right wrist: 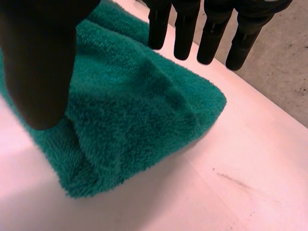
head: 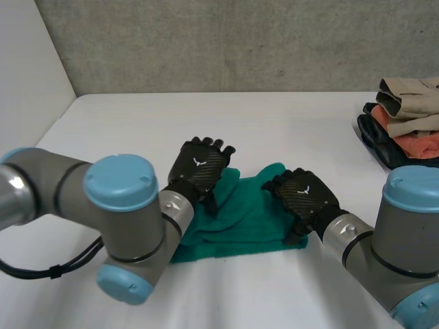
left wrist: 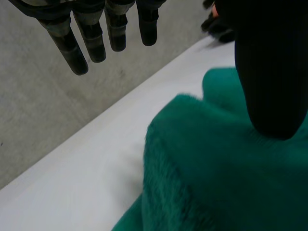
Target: Fold the laundry.
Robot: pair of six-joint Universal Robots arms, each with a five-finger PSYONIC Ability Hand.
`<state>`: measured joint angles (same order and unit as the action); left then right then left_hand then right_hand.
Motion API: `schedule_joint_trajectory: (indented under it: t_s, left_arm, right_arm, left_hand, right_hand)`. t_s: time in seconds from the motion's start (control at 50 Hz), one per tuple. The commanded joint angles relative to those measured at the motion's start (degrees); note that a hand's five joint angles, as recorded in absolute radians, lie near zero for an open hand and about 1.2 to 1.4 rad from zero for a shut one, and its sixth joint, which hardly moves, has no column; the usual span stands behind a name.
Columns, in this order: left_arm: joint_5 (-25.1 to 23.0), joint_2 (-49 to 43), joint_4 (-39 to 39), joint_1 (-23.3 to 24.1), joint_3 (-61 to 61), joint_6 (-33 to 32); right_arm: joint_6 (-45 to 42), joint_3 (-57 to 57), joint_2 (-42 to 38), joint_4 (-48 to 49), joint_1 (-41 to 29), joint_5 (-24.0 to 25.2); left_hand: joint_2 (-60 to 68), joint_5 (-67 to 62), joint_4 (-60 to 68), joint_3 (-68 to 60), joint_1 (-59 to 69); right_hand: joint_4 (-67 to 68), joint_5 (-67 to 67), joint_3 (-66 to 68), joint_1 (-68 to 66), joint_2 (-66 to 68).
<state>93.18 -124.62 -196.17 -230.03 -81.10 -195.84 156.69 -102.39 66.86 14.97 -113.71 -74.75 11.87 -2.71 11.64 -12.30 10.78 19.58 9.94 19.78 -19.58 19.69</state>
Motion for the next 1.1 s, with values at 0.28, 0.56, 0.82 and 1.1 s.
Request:
schedule_joint_trajectory:
  t_s: [0.28, 0.56, 0.82, 1.1]
  left_arm:
    - [11.76, -2.82, 0.53, -4.9, -1.96, -3.5]
    - [12.29, 5.18, 0.26, -4.29, -8.55, -2.09]
    - [12.37, 4.12, -0.35, 2.3, -8.99, -1.91]
    - [14.92, 5.08, 0.44, 1.52, -11.45, -3.14]
  right_arm:
    - [-4.81, -1.32, -3.58, 6.03, -0.38, -3.65]
    - [-10.09, -7.72, 1.68, 5.33, 5.51, -3.92]
    - [-10.18, -10.55, 2.92, 5.33, 7.01, -3.21]
    - [-18.42, -8.79, 6.35, 2.26, 10.52, -4.53]
  left_hand:
    - [-0.31, 1.15, -0.08, 0.74, 0.78]
    - [-0.82, 1.65, -0.59, 1.24, 0.27]
    - [-0.99, 1.82, -0.76, 1.41, 0.11]
    - [-0.48, 1.31, -0.25, 0.9, 0.61]
  right_hand:
    - [56.66, 56.3, 56.47, -56.66, 56.55]
    - [60.42, 60.06, 60.22, -60.42, 60.31]
    - [60.42, 60.06, 60.22, -60.42, 60.31]
    - [60.42, 60.06, 60.22, -60.42, 60.31]
